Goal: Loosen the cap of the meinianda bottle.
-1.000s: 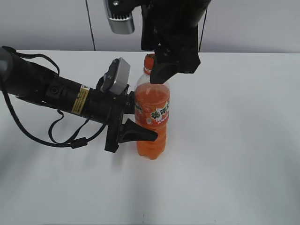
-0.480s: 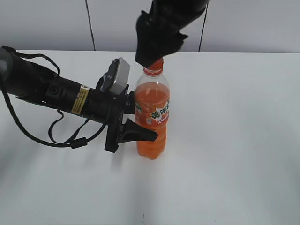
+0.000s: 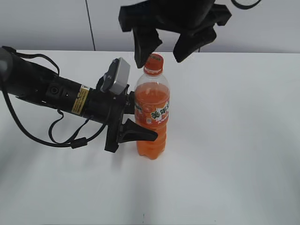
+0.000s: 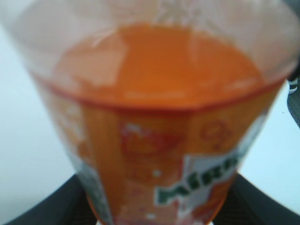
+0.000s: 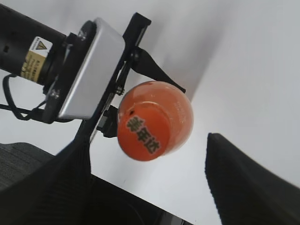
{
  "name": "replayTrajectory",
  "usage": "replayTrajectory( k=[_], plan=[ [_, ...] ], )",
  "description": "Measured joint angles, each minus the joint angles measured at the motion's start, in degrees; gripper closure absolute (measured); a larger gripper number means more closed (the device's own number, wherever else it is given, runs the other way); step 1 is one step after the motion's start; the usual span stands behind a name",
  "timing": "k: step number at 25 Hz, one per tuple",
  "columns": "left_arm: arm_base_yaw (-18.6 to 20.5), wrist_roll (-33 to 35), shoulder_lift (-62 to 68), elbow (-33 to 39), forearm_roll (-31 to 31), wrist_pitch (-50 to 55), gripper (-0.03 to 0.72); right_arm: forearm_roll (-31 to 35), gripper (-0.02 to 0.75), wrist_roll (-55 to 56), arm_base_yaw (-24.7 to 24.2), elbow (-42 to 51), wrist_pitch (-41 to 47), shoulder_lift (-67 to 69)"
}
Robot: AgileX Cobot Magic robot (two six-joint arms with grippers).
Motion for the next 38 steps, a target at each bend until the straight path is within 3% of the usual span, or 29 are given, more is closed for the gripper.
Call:
replayTrajectory(
  k=[8,11,15,24,29,34,38],
  plan=[
    [0.0,0.0,0.0,0.0,0.0,0.0,0.288,-0.86,0.194,0.29,0.0,0.0,-0.7,1.82],
    [0.0,0.0,0.0,0.0,0.0,0.0,0.288,-0.86,0.283,0.29,0.0,0.0,-1.5,1.82],
    [0.0,-0.07,0.0,0.0,-0.05,0.0,0.288,-0.78,0.468,0.02,0.0,0.0,-2.46,1.82],
    [0.0,-0.18,0.0,0.0,-0.05,0.11,0.288,-0.83,0.474,-3.12,0.0,0.0,-2.6,1.82],
    [0.0,-0.18,0.0,0.0,-0.05,0.11,0.288,-0.68,0.474,-23.69,0.0,0.0,-2.17,1.84],
    [0.0,0.23,-0.05,0.0,0.18,0.04,0.288,0.08,0.474,-57.67,0.0,-0.18,-0.89,1.84],
    [0.0,0.23,-0.05,0.0,0.18,0.04,0.288,0.08,0.474,-65.81,0.0,-0.23,-0.84,1.84]
  ],
)
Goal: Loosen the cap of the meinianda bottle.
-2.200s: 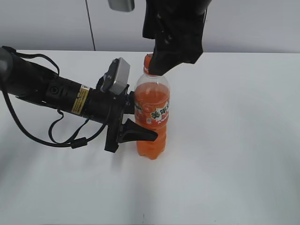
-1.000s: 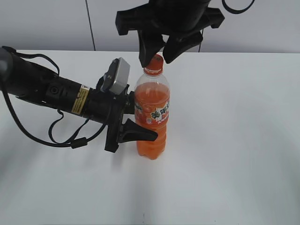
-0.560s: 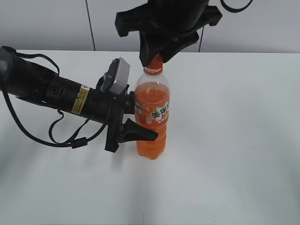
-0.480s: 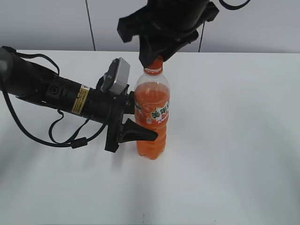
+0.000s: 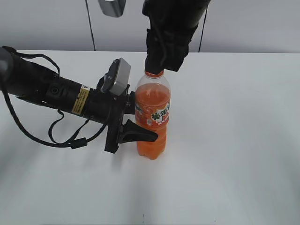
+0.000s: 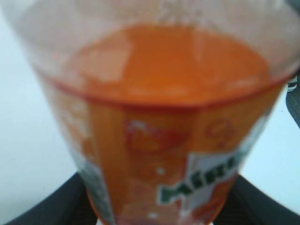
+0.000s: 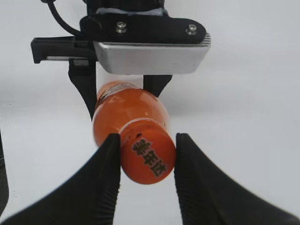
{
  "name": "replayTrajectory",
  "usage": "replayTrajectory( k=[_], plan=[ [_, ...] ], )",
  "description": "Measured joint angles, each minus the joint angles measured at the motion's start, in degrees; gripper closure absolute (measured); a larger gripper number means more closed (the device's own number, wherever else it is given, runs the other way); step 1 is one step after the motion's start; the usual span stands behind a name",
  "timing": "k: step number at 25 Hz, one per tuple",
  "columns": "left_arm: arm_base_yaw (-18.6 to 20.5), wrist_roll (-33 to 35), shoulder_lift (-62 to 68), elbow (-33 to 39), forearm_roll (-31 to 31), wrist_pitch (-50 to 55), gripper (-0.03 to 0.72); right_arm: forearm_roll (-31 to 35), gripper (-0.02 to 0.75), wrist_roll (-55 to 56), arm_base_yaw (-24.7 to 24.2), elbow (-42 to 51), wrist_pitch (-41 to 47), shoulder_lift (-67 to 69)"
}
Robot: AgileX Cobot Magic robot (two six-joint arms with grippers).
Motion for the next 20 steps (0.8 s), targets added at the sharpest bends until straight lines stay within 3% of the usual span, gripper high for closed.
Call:
replayTrajectory(
  k=[20],
  plan=[
    [-0.1,-0.26,0.0,0.0,-0.16,0.13,0.288,-1.07,0.477,-1.82,0.0,-6.12,1.4,-0.82]
  ],
)
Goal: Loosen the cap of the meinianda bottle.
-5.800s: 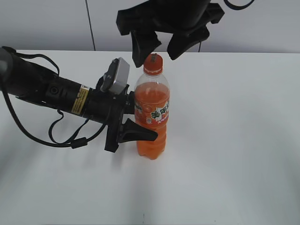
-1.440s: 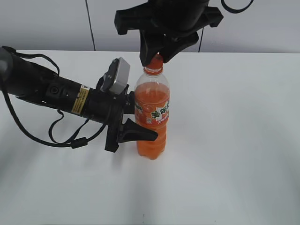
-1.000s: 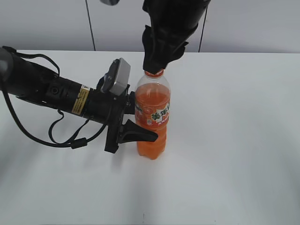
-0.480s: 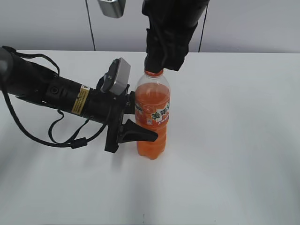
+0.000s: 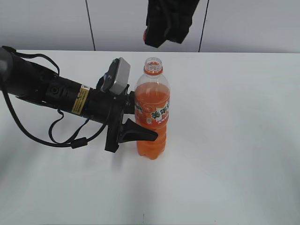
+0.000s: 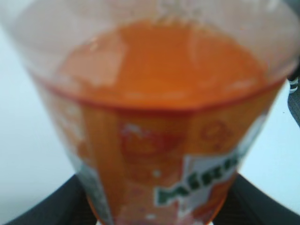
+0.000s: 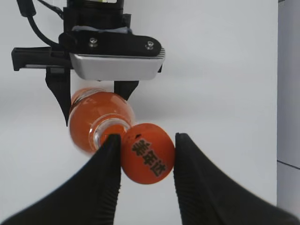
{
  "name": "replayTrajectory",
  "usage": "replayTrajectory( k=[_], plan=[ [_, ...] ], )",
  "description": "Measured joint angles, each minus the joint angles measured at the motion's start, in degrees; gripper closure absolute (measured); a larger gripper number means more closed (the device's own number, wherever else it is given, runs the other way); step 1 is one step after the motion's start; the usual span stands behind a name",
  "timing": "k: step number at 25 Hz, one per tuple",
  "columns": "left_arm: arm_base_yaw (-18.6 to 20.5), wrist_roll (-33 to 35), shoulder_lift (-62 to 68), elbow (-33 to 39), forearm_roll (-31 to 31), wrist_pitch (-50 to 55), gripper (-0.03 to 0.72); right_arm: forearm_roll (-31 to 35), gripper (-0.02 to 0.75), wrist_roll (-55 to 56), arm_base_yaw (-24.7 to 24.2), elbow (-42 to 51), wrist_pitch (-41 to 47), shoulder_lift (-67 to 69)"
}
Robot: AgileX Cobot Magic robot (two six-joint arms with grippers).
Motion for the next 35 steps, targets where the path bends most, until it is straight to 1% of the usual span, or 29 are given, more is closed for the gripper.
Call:
replayTrajectory(
  k=[3,7,12,14,19,25,30,35],
  plan=[
    [0.0,0.0,0.0,0.0,0.0,0.0,0.288,-0.04,0.477,2.38,0.0,-1.77,0.05,0.0],
    [0.0,-0.05,0.0,0.0,0.0,0.0,0.288,-0.3,0.477,11.98,-0.12,-3.54,0.01,-0.13],
    [0.0,-0.11,0.0,0.0,0.0,0.05,0.288,-0.3,0.477,22.36,-1.93,-3.73,0.01,-0.85],
    [0.0,-0.11,0.0,0.0,0.0,0.05,0.288,-0.3,0.477,26.18,-3.52,-3.73,0.01,-1.1],
    [0.0,-0.11,0.0,0.0,0.0,0.1,0.288,-0.3,0.476,36.39,-9.63,-3.73,0.01,-1.95],
    [0.0,-0.16,-0.04,0.0,0.0,0.29,0.288,-0.35,0.476,41.79,-17.72,-2.32,0.06,-2.25],
    [0.0,-0.22,-0.04,0.0,0.0,0.35,0.288,-0.35,0.475,43.39,-22.92,2.45,0.0,-2.25],
    [0.0,-0.28,-0.04,0.0,0.0,0.4,0.288,-0.47,0.475,45.3,-24.83,11.0,-0.12,-2.25]
  ],
)
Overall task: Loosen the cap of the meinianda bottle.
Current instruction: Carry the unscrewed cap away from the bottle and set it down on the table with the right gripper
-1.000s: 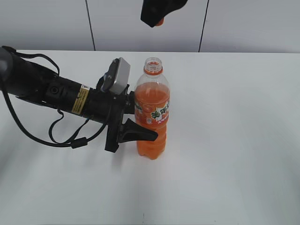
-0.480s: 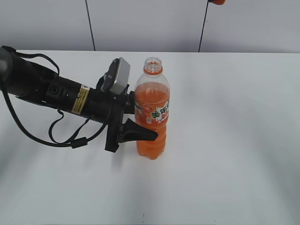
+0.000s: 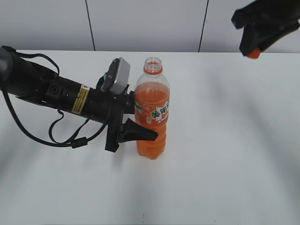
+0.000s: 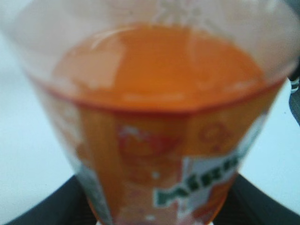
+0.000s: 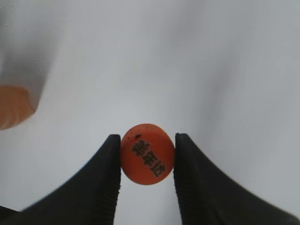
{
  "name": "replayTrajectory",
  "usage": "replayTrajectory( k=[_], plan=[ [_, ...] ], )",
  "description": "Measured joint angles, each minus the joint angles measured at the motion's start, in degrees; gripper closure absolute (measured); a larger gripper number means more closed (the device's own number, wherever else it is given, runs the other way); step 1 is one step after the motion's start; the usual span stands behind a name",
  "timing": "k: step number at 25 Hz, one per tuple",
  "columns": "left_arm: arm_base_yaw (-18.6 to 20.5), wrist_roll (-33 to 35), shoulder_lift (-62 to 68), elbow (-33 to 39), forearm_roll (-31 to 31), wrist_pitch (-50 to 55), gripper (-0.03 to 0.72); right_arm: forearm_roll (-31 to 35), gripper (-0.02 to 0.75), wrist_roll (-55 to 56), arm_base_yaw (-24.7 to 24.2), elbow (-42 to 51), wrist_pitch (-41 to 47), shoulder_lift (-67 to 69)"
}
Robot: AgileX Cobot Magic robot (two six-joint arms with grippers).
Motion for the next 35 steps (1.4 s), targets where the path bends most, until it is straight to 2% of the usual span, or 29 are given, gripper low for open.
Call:
replayTrajectory(
  k=[5,10,16,22,29,35],
  plan=[
    [0.0,-0.04,0.0,0.0,-0.05,0.0,0.288,0.22,0.475,4.88,0.0,12.78,-8.11,0.0],
    [0.0,-0.04,0.0,0.0,-0.05,0.0,0.288,2.54,0.475,8.26,0.0,24.79,-22.0,0.0],
    [0.0,-0.04,0.0,0.11,-2.3,0.42,0.288,4.75,0.475,8.7,0.0,34.97,-37.9,0.55],
    [-0.04,-0.04,0.05,0.22,-7.67,3.05,0.291,1.44,0.475,8.7,0.0,36.69,-41.79,4.84],
    [-0.04,-0.04,0.05,0.22,-8.22,3.45,0.291,-3.46,0.475,8.7,0.0,36.69,-43.23,8.34],
    [-0.04,-0.04,0.05,0.22,-8.28,3.5,0.291,-4.43,0.475,8.7,0.0,36.69,-45.26,8.54]
  ],
)
